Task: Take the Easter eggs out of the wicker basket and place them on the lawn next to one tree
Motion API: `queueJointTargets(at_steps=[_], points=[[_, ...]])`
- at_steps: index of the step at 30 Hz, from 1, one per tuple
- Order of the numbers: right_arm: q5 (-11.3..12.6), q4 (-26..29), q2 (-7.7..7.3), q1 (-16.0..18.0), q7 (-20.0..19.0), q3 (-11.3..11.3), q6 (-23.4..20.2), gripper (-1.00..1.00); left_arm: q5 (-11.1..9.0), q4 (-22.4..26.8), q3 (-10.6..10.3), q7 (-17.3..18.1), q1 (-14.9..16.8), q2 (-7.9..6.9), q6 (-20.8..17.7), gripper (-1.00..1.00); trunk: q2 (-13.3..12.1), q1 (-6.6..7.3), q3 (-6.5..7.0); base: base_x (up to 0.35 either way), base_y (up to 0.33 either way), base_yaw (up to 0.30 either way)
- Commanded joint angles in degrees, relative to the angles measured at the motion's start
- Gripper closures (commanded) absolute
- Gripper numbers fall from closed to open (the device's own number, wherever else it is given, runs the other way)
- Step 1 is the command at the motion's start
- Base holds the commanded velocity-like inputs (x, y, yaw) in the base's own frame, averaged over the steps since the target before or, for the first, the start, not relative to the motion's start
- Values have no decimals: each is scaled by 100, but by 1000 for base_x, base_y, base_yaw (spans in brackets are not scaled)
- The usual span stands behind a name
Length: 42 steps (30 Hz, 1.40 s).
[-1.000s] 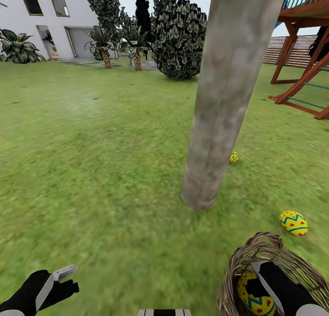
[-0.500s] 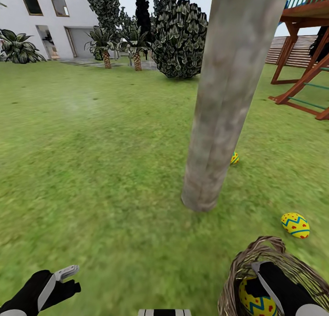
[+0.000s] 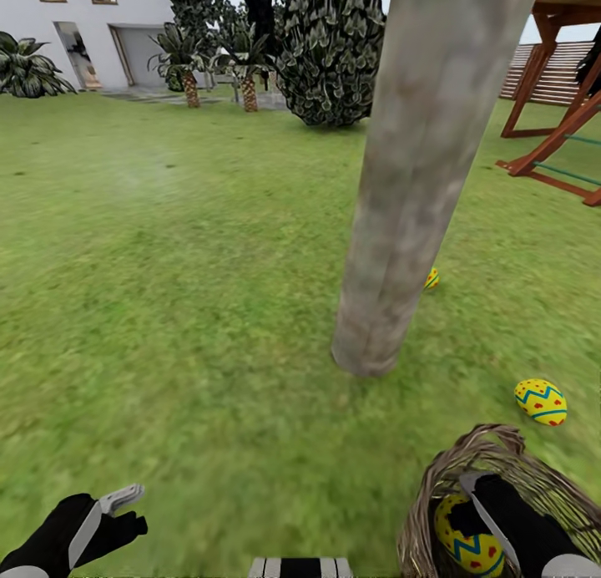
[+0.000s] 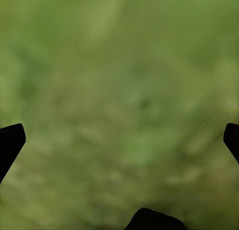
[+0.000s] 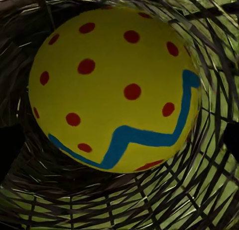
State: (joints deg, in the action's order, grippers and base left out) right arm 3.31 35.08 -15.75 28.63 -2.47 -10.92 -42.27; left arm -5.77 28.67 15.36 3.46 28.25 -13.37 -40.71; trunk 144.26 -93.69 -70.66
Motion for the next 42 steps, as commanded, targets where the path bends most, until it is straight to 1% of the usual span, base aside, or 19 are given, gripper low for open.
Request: queueJointTargets(at_steps=[1,4,22,32,42], points=[[34,64,-45,2,8,-33,-26,-100,-38,7,21,-3,-1,1,-34,-100,4,-1,-28,0,0,0],[31,124,-103,2,20,-28,-21,-100,-38,6,19,-3,2,9,-34,-100,8,-9,-94,0,0,0],[21,195,-80,2,45,-57,16,-100,-38,7,28,-3,3,5,-34,-100,32,-55,-493,0,0,0],[21,245,-99,2,44,-59,17,-100,-47,-8,28,-3,0,19,-34,-100,45,-81,-714,0,0,0],[21,352,-107,2,30,-38,14,-100,-47,-10,28,-3,2,61,-34,-100,45,-81,-714,0,0,0]])
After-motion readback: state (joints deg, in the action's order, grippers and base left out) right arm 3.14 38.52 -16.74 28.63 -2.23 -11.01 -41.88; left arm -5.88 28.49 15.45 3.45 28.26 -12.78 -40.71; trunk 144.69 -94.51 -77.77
